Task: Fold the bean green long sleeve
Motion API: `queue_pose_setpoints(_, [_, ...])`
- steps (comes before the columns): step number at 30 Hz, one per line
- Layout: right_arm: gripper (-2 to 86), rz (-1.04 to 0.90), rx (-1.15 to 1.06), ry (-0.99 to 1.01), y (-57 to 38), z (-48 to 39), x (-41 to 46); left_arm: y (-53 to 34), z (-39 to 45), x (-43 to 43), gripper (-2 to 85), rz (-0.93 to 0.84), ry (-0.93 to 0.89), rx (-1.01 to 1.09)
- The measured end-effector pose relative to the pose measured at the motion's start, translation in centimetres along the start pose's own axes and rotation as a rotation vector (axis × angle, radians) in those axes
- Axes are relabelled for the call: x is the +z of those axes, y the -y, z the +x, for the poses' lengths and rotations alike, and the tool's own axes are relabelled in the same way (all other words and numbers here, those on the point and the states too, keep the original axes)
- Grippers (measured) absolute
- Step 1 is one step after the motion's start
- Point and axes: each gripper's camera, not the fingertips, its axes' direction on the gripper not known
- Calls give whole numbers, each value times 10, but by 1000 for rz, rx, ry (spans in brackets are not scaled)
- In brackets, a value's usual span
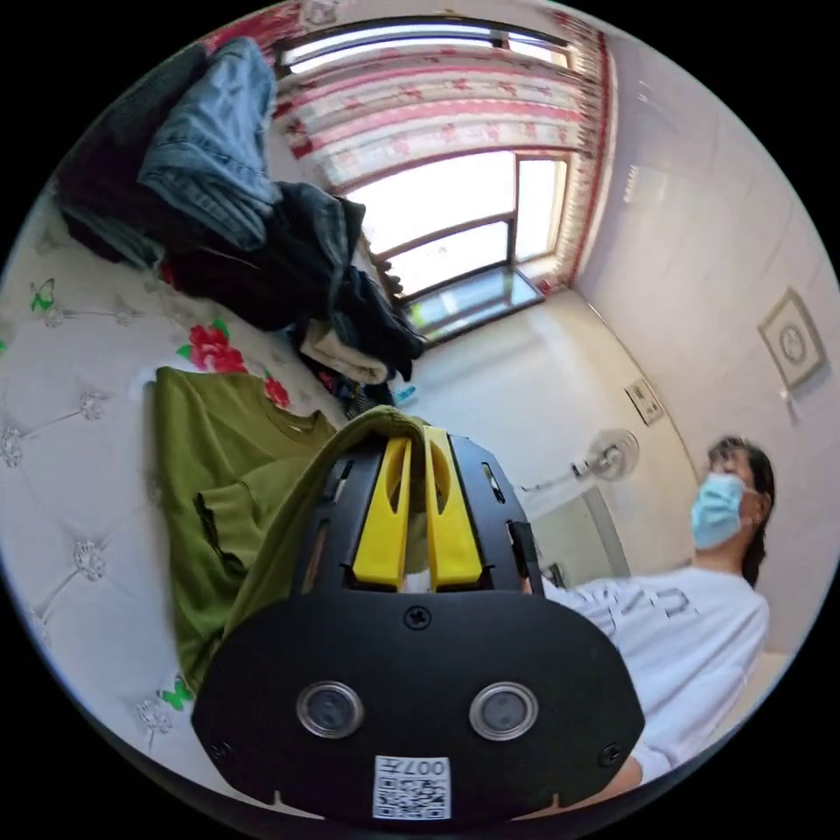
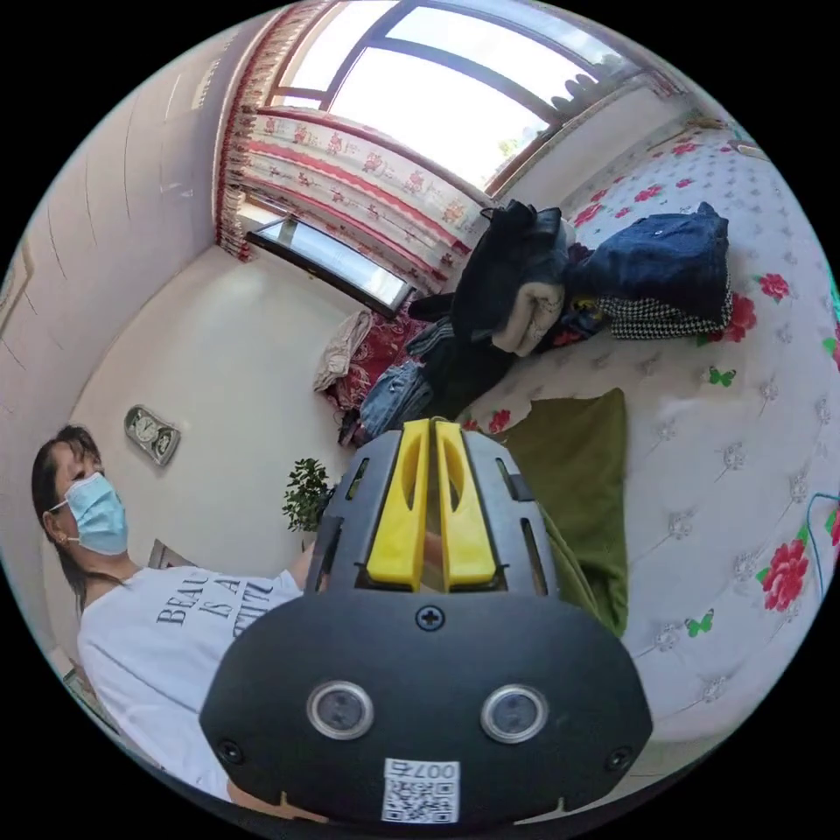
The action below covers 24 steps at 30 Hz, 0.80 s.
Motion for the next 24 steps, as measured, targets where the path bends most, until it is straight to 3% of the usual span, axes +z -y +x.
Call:
queue_pose_setpoints(3, [29,121,46,-253,22,20,58,35,-43,47,75,8,230,-102])
queue_pose_setpoints(5, [42,55,119,-351,18,43,87,41,-62,60,79,-36,339,-144])
queue_pose_setpoints(13, [94,114,376,-551,-136,100,70,-34,-95,-15,90,-102,683,-117])
queue_pose_setpoints(17, [117,107,546,-486,-185,129,65,-61,-105,-39,99,-78,670,-191])
queue_pose_setpoints(24, [121,133,554,-413,-153,154,112,-68,-157,-19,99,-121,688,-276])
